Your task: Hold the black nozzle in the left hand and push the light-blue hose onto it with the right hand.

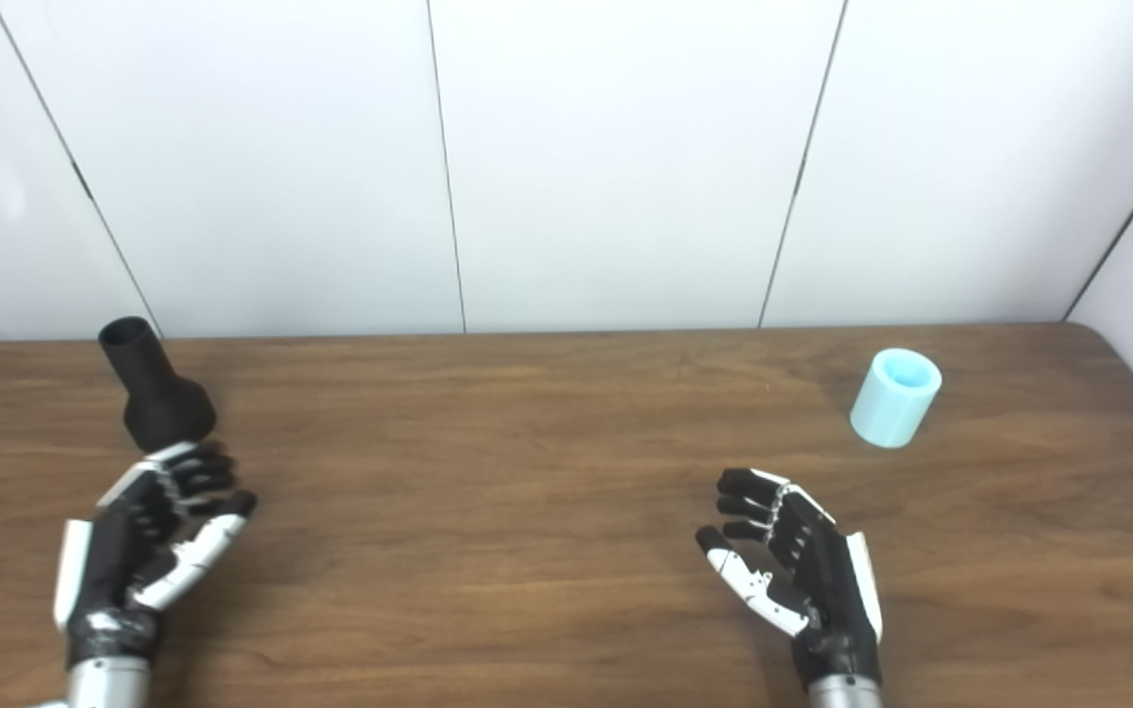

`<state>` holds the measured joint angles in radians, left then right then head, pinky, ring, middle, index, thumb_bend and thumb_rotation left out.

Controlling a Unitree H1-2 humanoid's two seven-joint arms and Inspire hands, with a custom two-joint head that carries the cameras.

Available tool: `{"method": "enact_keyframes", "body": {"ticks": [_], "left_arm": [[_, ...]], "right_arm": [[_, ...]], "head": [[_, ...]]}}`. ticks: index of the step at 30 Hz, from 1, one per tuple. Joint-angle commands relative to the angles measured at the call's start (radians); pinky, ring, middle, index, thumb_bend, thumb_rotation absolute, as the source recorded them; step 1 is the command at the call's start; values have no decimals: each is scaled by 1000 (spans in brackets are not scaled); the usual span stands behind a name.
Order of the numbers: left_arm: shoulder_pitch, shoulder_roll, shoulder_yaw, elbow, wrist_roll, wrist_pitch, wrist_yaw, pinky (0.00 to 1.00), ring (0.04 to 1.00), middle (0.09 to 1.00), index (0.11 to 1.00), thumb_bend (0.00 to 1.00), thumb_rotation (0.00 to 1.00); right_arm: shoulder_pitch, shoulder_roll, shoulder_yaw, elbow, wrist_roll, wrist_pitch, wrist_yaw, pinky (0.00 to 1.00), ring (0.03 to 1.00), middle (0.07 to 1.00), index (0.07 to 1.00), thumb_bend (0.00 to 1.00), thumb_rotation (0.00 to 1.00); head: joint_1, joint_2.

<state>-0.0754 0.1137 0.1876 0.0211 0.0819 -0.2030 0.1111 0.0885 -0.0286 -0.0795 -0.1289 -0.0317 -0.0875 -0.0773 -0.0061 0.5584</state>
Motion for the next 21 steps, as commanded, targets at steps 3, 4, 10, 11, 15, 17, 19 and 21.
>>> {"method": "enact_keyframes", "body": {"ticks": [3, 4, 10, 11, 15, 17, 19, 21], "left_arm": [[1, -2, 11, 8, 50, 9, 55, 651, 697, 703, 772, 812, 180], [-6, 0, 14, 11, 61, 11, 68, 679, 715, 717, 790, 816, 175], [-58, 5, 36, 49, 132, 66, 158, 705, 737, 755, 841, 860, 195], [-66, 4, 39, 58, 134, 70, 168, 691, 727, 754, 843, 873, 203], [-103, 0, 38, 109, 161, 62, 218, 687, 725, 761, 844, 892, 174], [-127, -8, 31, 126, 206, 98, 259, 670, 716, 757, 839, 906, 143], [-149, -12, 16, 138, 266, 148, 297, 647, 709, 763, 846, 913, 140], [-166, -12, -1, 152, 315, 187, 327, 629, 713, 779, 854, 920, 167]], "right_arm": [[-20, -9, -12, -5, 14, -50, 1, 606, 672, 687, 662, 285, 153], [-22, -11, -14, -1, 17, -51, 2, 606, 673, 688, 663, 285, 158], [-42, -24, -27, 45, 52, -79, 11, 610, 685, 694, 667, 272, 85], [-47, -28, -30, 56, 56, -86, 13, 614, 690, 699, 672, 269, 47], [-67, -47, -44, 105, 75, -117, 18, 639, 704, 709, 675, 259, 2], [-82, -60, -54, 138, 80, -138, 18, 655, 710, 712, 676, 255, 0], [-96, -72, -64, 171, 90, -151, 22, 676, 723, 722, 683, 246, 0], [-111, -81, -74, 202, 101, -164, 28, 691, 731, 727, 690, 238, 9]], "head": [[35, -7], [42, -10], [117, -47], [135, -53], [230, -82], [305, -101], [349, -116], [398, -136]]}}
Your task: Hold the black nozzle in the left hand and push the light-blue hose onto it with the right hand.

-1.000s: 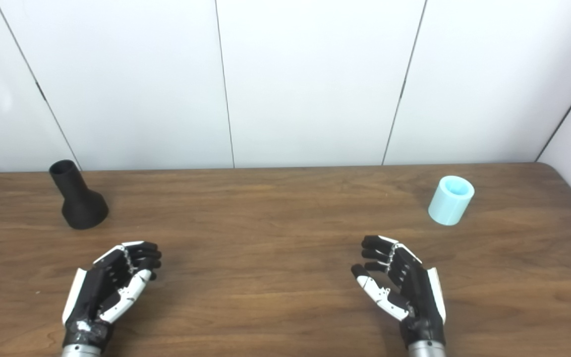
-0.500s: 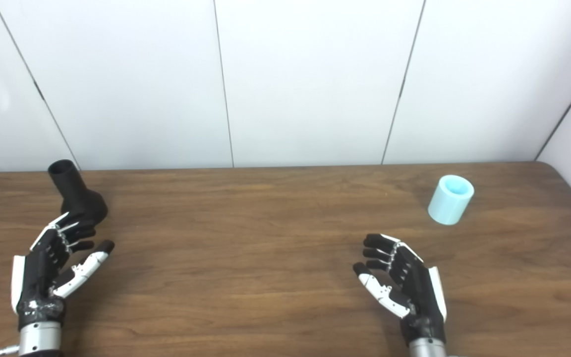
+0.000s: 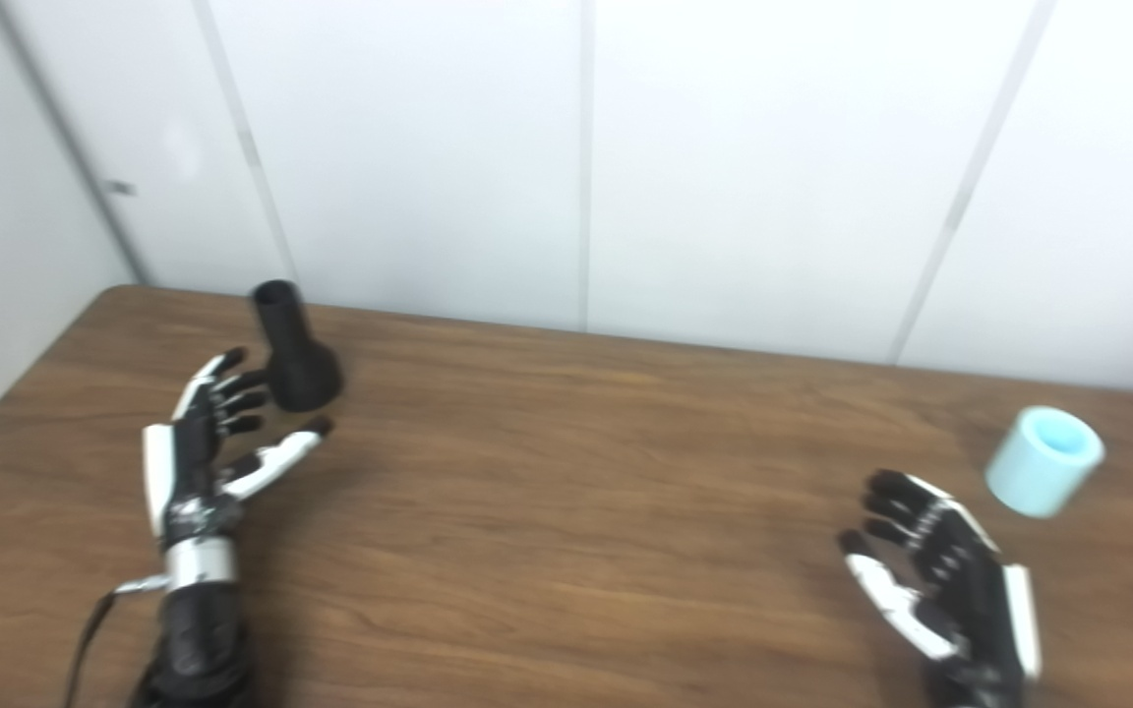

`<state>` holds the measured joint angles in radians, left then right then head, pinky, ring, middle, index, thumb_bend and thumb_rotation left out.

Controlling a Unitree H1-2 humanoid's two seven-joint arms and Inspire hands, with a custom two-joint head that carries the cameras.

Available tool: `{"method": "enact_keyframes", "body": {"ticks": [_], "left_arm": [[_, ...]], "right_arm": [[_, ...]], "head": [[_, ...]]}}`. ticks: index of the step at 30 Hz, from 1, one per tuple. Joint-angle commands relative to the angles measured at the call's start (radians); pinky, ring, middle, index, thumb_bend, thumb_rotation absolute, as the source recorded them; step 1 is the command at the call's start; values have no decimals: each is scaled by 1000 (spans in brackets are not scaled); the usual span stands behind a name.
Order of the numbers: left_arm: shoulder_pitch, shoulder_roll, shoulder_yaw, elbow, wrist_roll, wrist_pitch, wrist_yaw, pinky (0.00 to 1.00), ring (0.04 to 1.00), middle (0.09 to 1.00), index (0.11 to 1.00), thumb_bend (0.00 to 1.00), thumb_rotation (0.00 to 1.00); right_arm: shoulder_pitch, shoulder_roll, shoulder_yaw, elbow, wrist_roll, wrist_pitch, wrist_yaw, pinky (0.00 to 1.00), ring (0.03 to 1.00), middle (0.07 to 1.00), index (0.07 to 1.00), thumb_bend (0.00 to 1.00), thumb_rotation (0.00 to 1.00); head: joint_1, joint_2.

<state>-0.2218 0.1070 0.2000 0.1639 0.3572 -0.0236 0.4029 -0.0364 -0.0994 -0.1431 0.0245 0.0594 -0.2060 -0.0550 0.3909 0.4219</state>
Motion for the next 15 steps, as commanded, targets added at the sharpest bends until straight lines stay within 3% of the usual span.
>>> {"method": "enact_keyframes", "body": {"ticks": [1, 2, 5, 9, 15], "left_arm": [[-26, -6, -19, 15, 51, 20, 43, 624, 714, 783, 856, 921, 174], [-33, -6, -25, 22, 58, 29, 51, 624, 720, 792, 863, 921, 177], [-56, -10, -33, 37, 56, 58, 58, 627, 733, 811, 880, 915, 178], [-81, -6, -46, 58, 69, 81, 75, 642, 755, 831, 889, 916, 181], [-96, -2, -54, 51, 51, 107, 66, 697, 818, 879, 929, 916, 198]], "right_arm": [[9, -14, -14, 60, 18, -52, 11, 693, 732, 727, 692, 237, 16], [3, -19, -17, 72, 26, -57, 17, 692, 733, 729, 694, 230, 18], [-13, -37, -21, 103, 22, -79, 22, 635, 705, 712, 671, 226, 166], [-22, -47, -27, 117, -10, -85, 1, 537, 635, 648, 613, 314, 381], [-22, -62, -31, 115, -15, -66, 2, 519, 619, 635, 598, 366, 465]], "head": [[15, -5], [48, -16], [106, -28], [152, -39], [170, -40]]}}
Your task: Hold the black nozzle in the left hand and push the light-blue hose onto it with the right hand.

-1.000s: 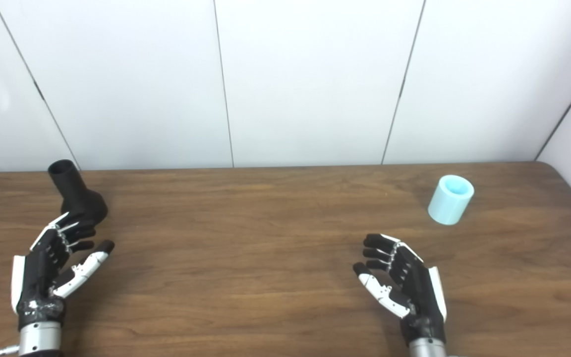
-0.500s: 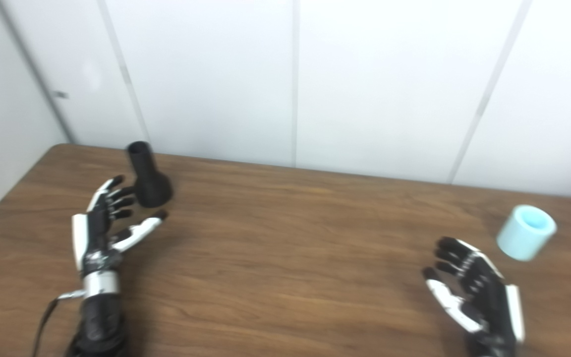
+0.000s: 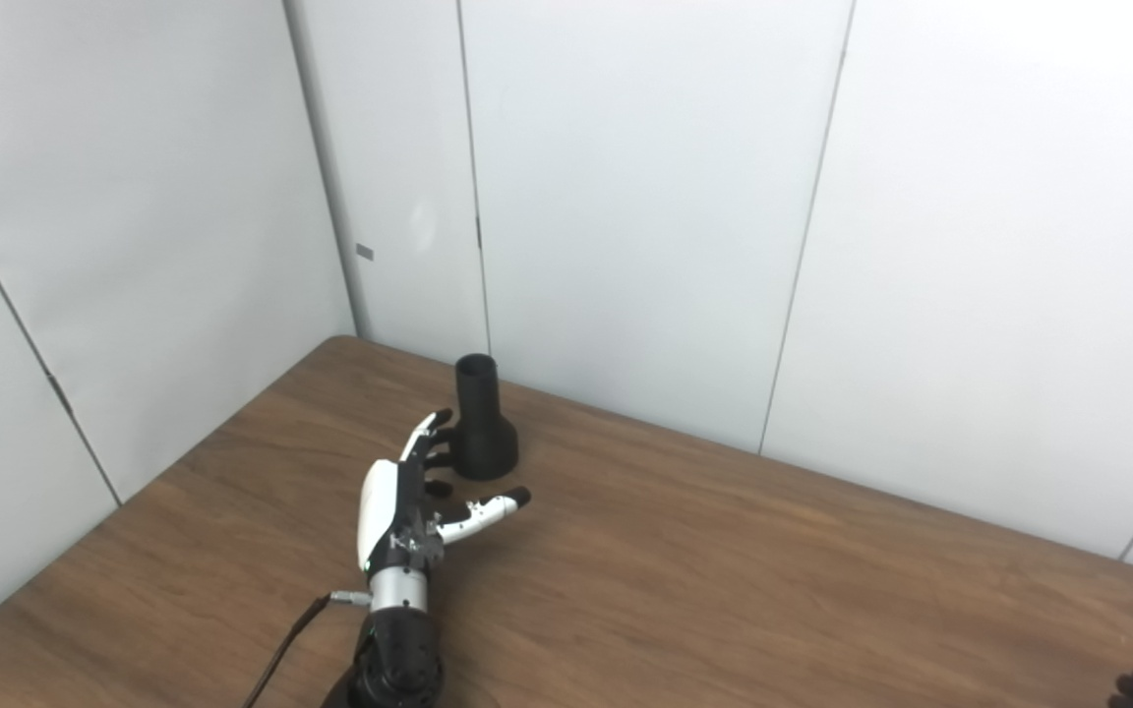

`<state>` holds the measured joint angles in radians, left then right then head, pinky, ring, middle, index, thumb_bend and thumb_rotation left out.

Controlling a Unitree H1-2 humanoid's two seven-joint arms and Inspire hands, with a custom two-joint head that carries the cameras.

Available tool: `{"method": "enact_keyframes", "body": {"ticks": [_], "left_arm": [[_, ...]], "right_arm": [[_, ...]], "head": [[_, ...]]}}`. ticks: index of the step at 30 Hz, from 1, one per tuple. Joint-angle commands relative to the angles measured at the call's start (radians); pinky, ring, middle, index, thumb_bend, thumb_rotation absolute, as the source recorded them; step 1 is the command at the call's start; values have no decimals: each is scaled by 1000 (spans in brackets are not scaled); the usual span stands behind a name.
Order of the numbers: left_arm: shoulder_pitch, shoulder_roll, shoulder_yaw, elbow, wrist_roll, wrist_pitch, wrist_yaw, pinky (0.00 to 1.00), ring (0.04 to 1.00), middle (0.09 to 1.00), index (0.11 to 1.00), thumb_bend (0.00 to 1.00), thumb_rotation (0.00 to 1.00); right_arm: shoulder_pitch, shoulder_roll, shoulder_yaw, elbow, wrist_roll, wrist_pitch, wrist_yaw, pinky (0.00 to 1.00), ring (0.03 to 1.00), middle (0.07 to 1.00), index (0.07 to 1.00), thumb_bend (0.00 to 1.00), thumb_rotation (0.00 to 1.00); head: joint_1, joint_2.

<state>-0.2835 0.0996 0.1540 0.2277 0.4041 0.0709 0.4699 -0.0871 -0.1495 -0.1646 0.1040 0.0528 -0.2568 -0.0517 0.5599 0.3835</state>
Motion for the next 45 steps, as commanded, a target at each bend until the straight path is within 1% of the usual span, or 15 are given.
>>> {"method": "enact_keyframes", "body": {"ticks": [1, 4, 9, 13, 15, 19, 21, 25, 28, 32, 33, 37, 39, 41, 45], "left_arm": [[-35, 5, -11, -21, 9, 28, -3, 705, 826, 885, 934, 915, 203], [-42, 6, -20, -34, 32, 72, 1, 700, 846, 910, 945, 924, 232], [-51, 7, -27, -42, 44, 107, 8, 702, 882, 952, 976, 959, 264], [-57, 9, -36, -41, 67, 138, 19, 733, 901, 959, 986, 954, 237], [-58, 10, -38, -43, 70, 156, 14, 737, 914, 970, 997, 948, 246], [-70, 17, -34, -11, 63, 143, 22, 751, 927, 985, 1000, 955, 225], [-79, 26, -33, 10, 60, 137, 21, 771, 941, 992, 1000, 987, 226], [-100, 53, -47, 34, 68, 176, -7, 766, 943, 994, 1000, 1000, 229], [-116, 76, -54, 69, 64, 181, -20, 753, 926, 980, 1000, 1000, 230], [-137, 99, -56, 121, 48, 159, -29, 768, 919, 973, 995, 1000, 236], [-139, 101, -56, 128, 43, 151, -29, 733, 901, 968, 994, 1000, 227], [-158, 111, -36, 181, -27, 96, -55, 692, 882, 975, 1000, 1000, 171], [-166, 117, -32, 200, -51, 101, -74, 690, 890, 992, 1000, 1000, 180], [-172, 120, -28, 200, -73, 125, -94, 685, 888, 996, 1000, 1000, 179], [-183, 130, -38, 196, -79, 170, -123, 631, 837, 978, 1000, 992, 125]], "right_arm": [[29, -14, -11, 38, -5, -15, 0, 518, 618, 634, 597, 371, 469], [28, -18, -14, 52, -1, -31, 2, 507, 612, 628, 590, 405, 488], [29, -18, -16, 52, 7, -37, 9, 489, 602, 620, 583, 425, 508], [30, -19, -20, 55, 19, -40, 16, 479, 596, 615, 575, 448, 510], [31, -19, -21, 55, 18, -41, 17, 475, 592, 611, 571, 467, 518], [35, -20, -22, 53, 20, -41, 19, 473, 594, 612, 569, 483, 534], [36, -19, -23, 51, 16, -40, 14, 464, 586, 608, 567, 482, 542], [40, -19, -22, 39, 4, -35, 10, 454, 576, 600, 559, 487, 561], [42, -18, -23, 37, 5, -32, 11, 444, 570, 594, 554, 501, 571], [46, -18, -24, 33, 4, -33, 12, 436, 561, 587, 549, 536, 588], [46, -18, -25, 32, 5, -32, 13, 430, 554, 582, 546, 547, 588], [51, -17, -26, 24, 3, -25, 11, 422, 547, 575, 540, 558, 590], [54, -17, -27, 20, 2, -22, 11, 413, 541, 572, 536, 582, 602], [57, -17, -26, 13, -3, -20, 10, 408, 537, 570, 534, 600, 614], [58, -19, -27, 13, -3, -28, 13, 387, 513, 552, 520, 658, 625]], "head": [[3, -1], [8, -1], [7, 2], [8, 4], [6, 3], [1, 5], [0, 7], [-3, 9], [-6, 9], [-9, 13], [-9, 13], [-14, 16], [-16, 17], [-17, 21], [-19, 23]]}}
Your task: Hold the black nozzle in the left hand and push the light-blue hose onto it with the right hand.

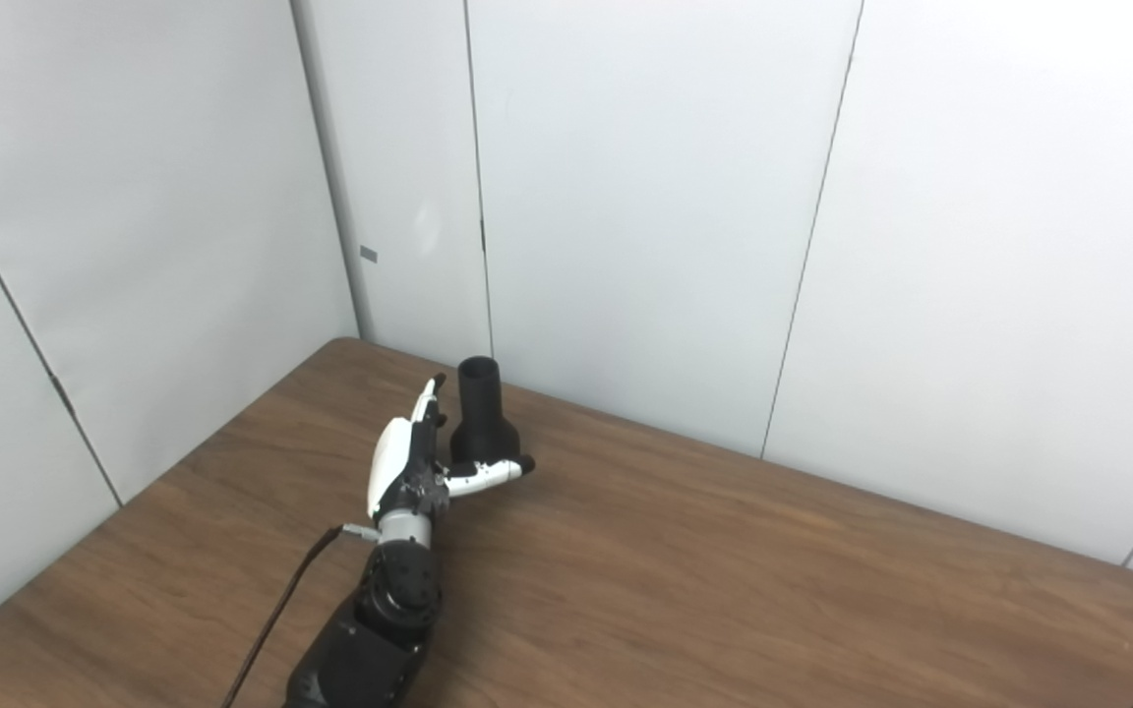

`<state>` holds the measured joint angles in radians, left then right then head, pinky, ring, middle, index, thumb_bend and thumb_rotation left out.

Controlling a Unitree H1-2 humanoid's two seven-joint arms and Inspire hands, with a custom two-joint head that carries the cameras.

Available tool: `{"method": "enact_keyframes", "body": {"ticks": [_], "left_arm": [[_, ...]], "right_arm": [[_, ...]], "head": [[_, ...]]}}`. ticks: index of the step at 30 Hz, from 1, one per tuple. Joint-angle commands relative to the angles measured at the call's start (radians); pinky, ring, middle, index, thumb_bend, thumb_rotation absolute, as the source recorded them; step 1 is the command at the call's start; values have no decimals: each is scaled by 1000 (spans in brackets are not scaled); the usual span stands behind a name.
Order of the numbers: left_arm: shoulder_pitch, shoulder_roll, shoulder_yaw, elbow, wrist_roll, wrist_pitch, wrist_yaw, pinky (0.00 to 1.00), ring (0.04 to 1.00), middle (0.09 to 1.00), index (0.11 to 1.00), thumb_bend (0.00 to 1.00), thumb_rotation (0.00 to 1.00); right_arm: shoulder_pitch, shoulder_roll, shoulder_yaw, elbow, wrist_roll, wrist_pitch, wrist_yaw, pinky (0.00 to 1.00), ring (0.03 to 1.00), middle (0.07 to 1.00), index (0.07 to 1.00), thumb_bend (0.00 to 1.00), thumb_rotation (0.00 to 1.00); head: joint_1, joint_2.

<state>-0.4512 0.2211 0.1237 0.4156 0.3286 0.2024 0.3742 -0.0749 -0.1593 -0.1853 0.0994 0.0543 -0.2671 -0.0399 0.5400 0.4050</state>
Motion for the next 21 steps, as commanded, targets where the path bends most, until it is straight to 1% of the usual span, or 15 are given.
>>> {"method": "enact_keyframes", "body": {"ticks": [1, 3, 5, 7, 8, 9, 10, 13, 15, 17, 19, 21], "left_arm": [[-19, 13, -10, 14, -7, 38, -33, 616, 823, 969, 1000, 991, 105], [-23, 20, -16, 19, -16, 53, -51, 632, 831, 963, 993, 984, 73], [-23, 28, -28, 11, -12, 87, -76, 650, 848, 973, 998, 978, 52], [-23, 39, -52, 6, 7, 128, -94, 625, 835, 979, 1000, 968, 55], [-22, 44, -65, 9, 17, 138, -98, 610, 819, 978, 999, 961, 46], [-21, 52, -82, 16, 29, 138, -103, 590, 795, 972, 991, 962, 41], [-19, 58, -96, 21, 38, 136, -107, 575, 779, 963, 983, 970, 58], [-15, 70, -129, 36, 59, 124, -111, 576, 784, 959, 979, 997, 90], [-17, 80, -155, 52, 80, 127, -111, 687, 860, 951, 962, 999, 83], [-18, 85, -172, 54, 92, 142, -117, 737, 892, 948, 959, 995, 61], [-21, 92, -192, 54, 113, 170, -128, 741, 901, 947, 957, 983, 49], [-27, 98, -216, 66, 142, 187, -130, 714, 882, 935, 946, 978, 43]], "right_arm": [[47, -9, -6, 18, -4, -17, 1, 381, 508, 548, 516, 676, 626], [48, -10, -6, 15, -3, -13, 2, 375, 501, 542, 509, 705, 633], [51, -10, -6, 9, 0, -11, 4, 369, 496, 537, 505, 730, 641], [53, -8, -6, 1, 1, -2, 1, 365, 490, 530, 499, 761, 642], [56, -6, -7, -8, 3, 8, 0, 361, 487, 527, 495, 777, 644], [57, -6, -7, -13, 5, 13, 0, 358, 485, 524, 492, 793, 644], [58, -7, -7, -11, 8, 11, 2, 357, 484, 522, 490, 808, 646], [59, -11, -6, -7, 6, 0, 5, 355, 483, 523, 491, 827, 653], [61, -12, -5, -10, 5, 0, 5, 352, 481, 523, 491, 839, 660], [63, -13, -5, -13, 3, 6, 5, 349, 478, 521, 490, 854, 664], [64, -11, -6, -17, 2, 12, 2, 348, 478, 521, 488, 886, 668], [64, -11, -7, -19, 4, 18, 1, 345, 475, 518, 484, 914, 667]], "head": [[1, 2], [1, 4], [-2, 7], [-3, 9], [-3, 11], [-3, 11], [-3, 12], [-4, 16], [-6, 17], [-7, 18], [-7, 18], [-7, 18]]}}
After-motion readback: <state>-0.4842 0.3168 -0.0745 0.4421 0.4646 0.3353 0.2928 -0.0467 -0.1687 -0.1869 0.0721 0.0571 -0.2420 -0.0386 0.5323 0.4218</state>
